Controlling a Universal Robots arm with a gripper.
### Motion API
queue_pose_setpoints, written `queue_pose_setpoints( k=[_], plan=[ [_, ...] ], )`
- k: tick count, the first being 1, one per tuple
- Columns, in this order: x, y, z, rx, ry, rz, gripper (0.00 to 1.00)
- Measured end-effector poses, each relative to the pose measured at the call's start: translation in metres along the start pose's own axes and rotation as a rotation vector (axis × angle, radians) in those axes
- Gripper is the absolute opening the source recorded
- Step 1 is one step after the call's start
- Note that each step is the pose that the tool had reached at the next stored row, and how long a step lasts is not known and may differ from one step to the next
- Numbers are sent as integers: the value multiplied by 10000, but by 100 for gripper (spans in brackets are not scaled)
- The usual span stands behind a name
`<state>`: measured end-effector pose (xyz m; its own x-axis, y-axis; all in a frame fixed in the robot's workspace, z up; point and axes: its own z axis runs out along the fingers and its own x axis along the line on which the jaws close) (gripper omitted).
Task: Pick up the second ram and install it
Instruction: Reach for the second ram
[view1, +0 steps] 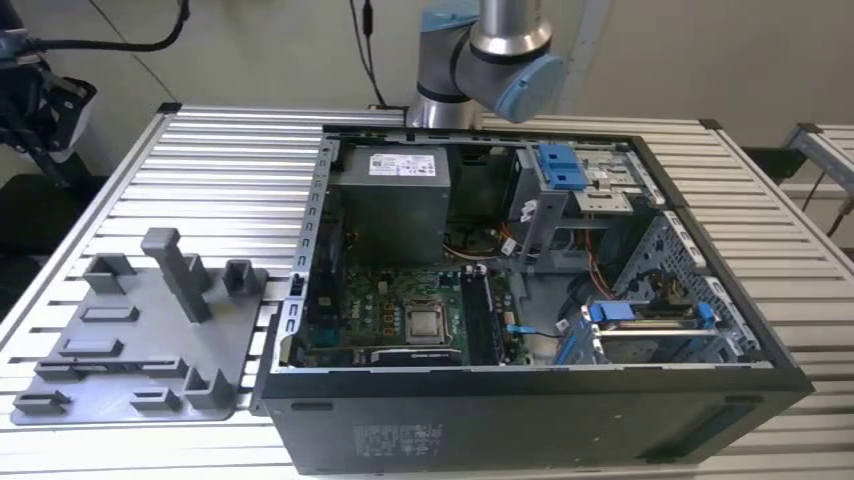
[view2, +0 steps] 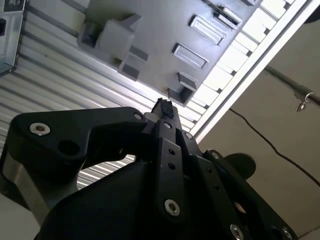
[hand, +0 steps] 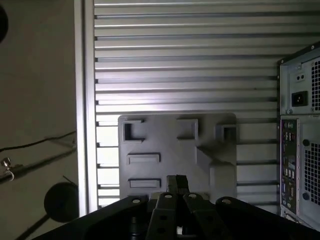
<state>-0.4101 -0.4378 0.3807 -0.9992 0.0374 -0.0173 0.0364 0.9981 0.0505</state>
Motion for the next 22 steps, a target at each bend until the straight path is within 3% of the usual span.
queue_pose_setpoints(
  k=[13, 22],
  plan=[
    [23, -362, 20, 1, 0, -1, 11],
    [12, -664, 23, 0, 0, 0, 11]
  ],
)
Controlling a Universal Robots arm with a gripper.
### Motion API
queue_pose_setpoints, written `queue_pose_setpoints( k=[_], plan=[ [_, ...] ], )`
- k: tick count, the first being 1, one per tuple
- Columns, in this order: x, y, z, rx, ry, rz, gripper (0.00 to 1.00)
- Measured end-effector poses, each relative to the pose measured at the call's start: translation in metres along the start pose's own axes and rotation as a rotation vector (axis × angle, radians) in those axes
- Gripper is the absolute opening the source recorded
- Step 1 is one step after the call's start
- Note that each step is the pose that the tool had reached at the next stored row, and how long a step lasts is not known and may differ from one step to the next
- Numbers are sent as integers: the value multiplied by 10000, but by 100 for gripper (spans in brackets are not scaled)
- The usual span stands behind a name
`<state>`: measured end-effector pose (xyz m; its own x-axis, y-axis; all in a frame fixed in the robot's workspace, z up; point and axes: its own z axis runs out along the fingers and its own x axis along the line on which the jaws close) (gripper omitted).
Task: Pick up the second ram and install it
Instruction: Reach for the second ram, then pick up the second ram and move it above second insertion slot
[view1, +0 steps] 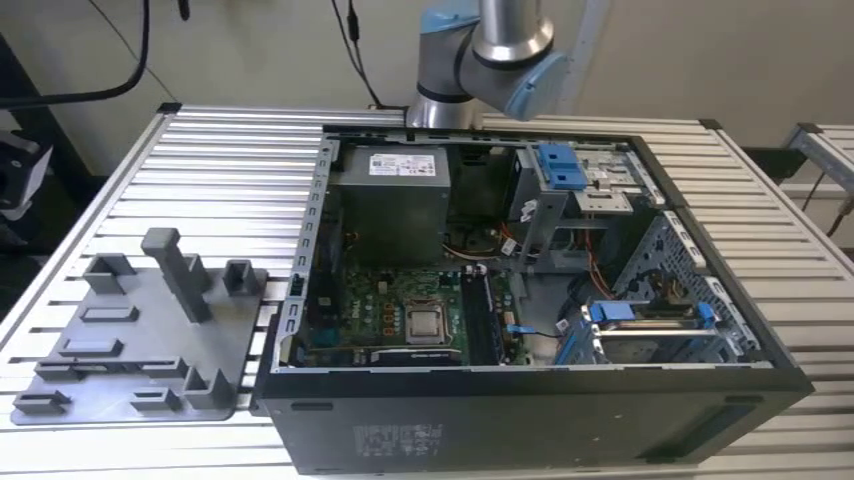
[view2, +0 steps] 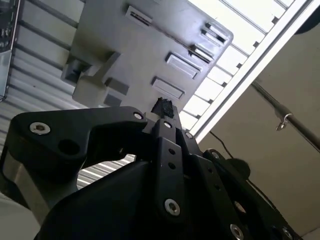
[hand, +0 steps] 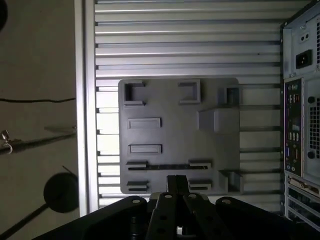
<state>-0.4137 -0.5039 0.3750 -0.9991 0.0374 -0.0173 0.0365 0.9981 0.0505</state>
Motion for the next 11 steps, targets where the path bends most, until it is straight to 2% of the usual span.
queue_pose_setpoints(
  k=[3, 11],
  plan=[
    [-2, -43, 4, 0, 0, -7, 11],
    [-2, -44, 5, 0, 1, -23, 11]
  ],
)
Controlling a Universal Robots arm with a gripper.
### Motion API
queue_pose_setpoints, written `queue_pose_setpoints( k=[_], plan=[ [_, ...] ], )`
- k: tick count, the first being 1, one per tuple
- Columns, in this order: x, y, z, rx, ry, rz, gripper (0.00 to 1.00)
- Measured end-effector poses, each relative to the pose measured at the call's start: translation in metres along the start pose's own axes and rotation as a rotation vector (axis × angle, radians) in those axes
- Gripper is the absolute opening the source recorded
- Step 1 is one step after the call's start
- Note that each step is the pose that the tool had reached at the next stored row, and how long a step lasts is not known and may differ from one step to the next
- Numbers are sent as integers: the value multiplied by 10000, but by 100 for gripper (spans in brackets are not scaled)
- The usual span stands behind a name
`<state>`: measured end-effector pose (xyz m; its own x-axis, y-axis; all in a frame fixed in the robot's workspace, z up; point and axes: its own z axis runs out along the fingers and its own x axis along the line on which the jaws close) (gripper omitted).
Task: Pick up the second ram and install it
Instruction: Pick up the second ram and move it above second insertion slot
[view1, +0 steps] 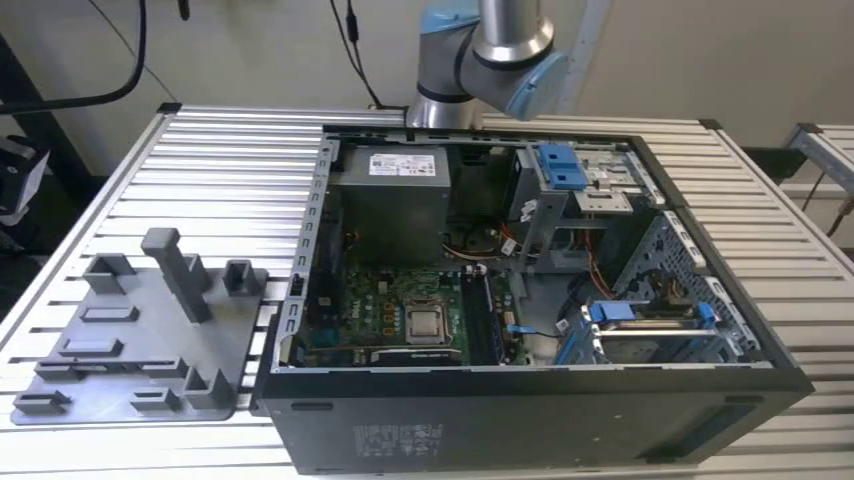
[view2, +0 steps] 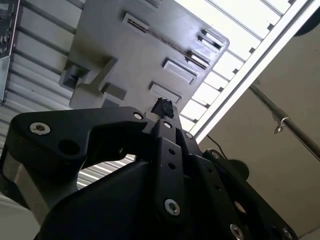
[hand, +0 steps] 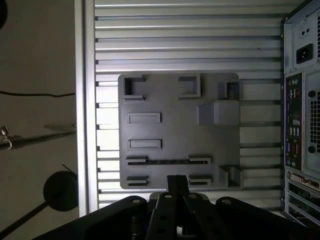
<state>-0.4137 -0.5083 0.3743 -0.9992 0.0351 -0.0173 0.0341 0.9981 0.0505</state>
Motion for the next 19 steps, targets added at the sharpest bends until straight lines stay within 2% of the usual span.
queue_pose_setpoints(
  k=[9, 18, 19],
  plan=[
    [0, 0, 0, -1, 3, -50, 11],
    [0, 0, 0, -23, 80, -1592, 11],
    [0, 0, 1, -23, 82, -1660, 11]
  ],
)
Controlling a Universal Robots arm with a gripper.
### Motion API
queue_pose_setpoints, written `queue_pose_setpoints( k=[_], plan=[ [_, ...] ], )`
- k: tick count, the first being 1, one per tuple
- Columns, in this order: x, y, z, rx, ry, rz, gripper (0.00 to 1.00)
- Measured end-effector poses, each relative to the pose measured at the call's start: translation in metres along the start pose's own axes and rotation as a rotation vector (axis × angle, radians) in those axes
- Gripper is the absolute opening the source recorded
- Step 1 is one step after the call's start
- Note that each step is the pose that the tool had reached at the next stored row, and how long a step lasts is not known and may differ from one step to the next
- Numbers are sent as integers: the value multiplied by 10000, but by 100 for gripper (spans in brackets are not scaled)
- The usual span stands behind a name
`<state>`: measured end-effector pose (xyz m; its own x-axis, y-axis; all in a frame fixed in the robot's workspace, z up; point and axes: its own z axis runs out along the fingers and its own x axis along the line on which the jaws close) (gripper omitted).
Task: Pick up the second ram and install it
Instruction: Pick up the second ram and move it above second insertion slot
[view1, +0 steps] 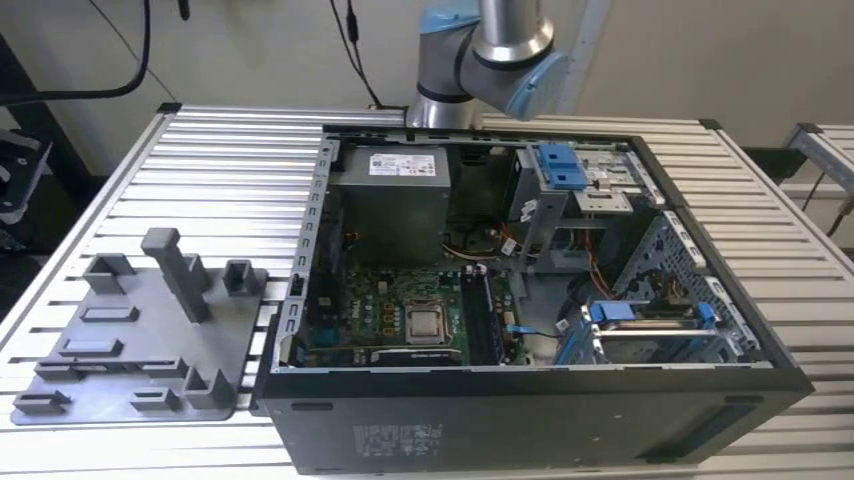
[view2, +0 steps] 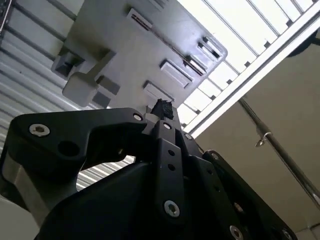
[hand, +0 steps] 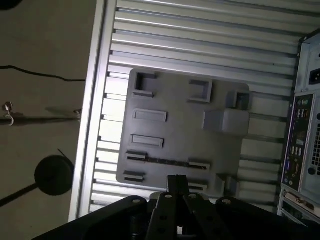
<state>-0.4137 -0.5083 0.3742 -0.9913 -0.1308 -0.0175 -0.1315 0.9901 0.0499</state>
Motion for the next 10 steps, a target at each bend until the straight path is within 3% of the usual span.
queue_pose_setpoints(
  k=[7, 10],
  plan=[
    [-1, 0, 0, 7, -1, -15, 11],
    [0, 0, -1, 5, 1, -311, 11]
  ],
)
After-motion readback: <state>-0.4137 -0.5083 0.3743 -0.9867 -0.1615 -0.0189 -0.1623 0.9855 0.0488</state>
